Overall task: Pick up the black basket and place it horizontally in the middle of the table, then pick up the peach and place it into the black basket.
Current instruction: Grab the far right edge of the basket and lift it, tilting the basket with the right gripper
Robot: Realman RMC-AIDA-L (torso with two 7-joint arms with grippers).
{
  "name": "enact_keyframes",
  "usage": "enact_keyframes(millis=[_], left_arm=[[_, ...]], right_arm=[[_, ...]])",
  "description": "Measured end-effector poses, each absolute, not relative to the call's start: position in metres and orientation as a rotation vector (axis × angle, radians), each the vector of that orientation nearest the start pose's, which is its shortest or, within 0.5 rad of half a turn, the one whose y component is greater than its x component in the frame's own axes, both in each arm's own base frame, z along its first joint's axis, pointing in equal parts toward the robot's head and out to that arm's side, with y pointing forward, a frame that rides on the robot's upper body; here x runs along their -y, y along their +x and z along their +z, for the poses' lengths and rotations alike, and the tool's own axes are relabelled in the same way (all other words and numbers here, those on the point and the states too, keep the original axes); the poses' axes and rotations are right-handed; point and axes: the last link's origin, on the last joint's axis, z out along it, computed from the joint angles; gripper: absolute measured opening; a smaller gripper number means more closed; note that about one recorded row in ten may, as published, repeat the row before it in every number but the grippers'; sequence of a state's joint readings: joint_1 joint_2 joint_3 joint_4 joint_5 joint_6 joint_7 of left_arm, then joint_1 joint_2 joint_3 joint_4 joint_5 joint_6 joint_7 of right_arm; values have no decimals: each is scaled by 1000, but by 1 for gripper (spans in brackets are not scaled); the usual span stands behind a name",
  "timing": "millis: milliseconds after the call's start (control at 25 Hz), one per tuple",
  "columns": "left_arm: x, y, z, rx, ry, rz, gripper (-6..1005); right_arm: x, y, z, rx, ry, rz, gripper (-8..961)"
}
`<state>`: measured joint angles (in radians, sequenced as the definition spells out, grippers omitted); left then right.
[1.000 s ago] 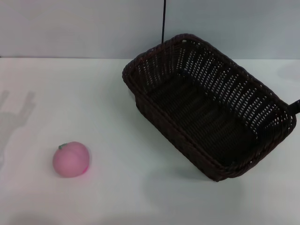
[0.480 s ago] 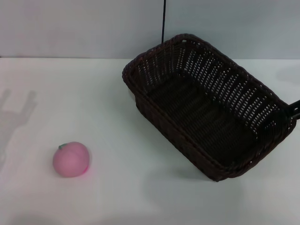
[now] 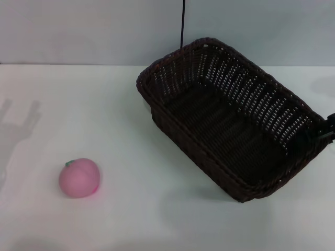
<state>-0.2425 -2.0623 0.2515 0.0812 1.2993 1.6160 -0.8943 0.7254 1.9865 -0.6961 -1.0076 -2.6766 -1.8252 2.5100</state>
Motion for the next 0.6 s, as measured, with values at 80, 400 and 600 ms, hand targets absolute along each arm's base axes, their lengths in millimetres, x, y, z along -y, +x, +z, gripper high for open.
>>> enact_keyframes(millis=[80, 400, 600], left_arm=[[-243, -363, 41, 815, -1458, -1248, 825], [-245, -363, 41, 816, -1460, -1248, 825], [-247, -363, 39, 824, -1461, -1243, 825]], right_arm=[[-355, 253, 76, -1707, -2394, -213, 684], [-353, 258, 71, -1709, -2397, -228, 657], [-352, 259, 71, -1708, -2396, -223, 562]])
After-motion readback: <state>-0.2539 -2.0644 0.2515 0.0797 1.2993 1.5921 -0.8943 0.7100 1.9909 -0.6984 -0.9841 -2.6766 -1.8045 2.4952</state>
